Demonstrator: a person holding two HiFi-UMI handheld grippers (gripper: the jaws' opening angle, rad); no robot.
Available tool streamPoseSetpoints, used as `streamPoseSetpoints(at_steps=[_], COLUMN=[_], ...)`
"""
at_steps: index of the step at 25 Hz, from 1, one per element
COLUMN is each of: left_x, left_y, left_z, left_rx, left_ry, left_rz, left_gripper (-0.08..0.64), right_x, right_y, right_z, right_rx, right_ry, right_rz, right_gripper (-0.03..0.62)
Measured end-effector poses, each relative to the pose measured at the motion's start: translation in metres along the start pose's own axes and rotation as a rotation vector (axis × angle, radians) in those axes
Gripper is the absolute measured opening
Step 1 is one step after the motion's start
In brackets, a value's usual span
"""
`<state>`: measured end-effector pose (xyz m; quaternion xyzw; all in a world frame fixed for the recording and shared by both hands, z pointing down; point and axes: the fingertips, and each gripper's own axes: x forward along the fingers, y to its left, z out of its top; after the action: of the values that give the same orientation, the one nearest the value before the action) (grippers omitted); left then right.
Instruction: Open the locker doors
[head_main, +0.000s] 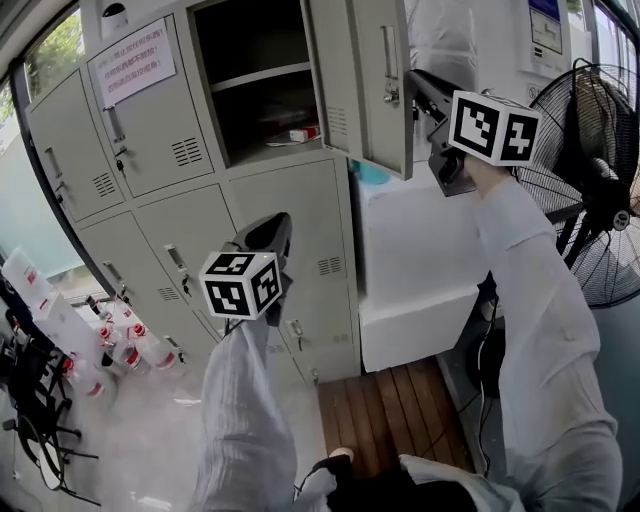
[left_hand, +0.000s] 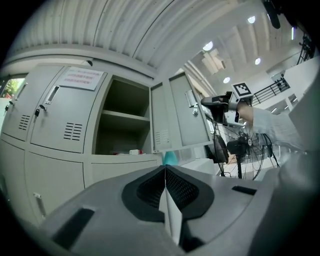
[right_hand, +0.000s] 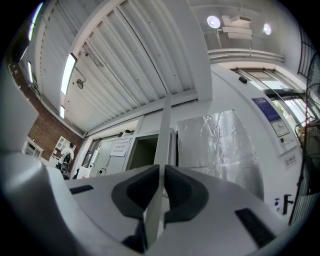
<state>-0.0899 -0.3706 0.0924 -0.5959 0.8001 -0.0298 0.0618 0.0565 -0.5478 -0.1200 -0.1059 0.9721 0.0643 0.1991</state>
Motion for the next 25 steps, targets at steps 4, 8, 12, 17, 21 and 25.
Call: streamPoseSetpoints(at_steps=[4,8,12,17,21,25], left_x=[-0.018,-0.038,-0.058,-0.08,-0.092,-0.101], left_y=[-0.003,-0.009,-0.017,-0.033,-0.048,-0.061], left_z=[-0.012,-0.026,-0.04,-0.061,-0.085,-0.11], left_rx=[-0.011,-0.02,-0.043,-0.083,-0.106,-0.088], left_ry=[0.015,0.03,0.034,0.044,0.068,0.11], left_rz=[0.02,0.037,0.05,0.054,0.054,0.061], left_gripper=[0.009,0.009,0.009,0.009,0.009,0.009], right_x=[-0.018,-0.043,-0.072,-0.114,-0.147,-0.171], right_y=[0.001,0.013,0.034,0.061,0.079,0.089], right_z=[-0.008,-0.021,-0.047,-0.088,-0.127,-0.161], right_rx=[0.029,0.032,0.059,0.093,0.077,0.061], right_ry=[-0.007,-0.002,0.022,0.059,0.106,0.144], right_rz=[-0.005,0.02,0.059,0.104,0.117,0.1], right_gripper=[0.032,0.032,0.032,0.032,0.032,0.083])
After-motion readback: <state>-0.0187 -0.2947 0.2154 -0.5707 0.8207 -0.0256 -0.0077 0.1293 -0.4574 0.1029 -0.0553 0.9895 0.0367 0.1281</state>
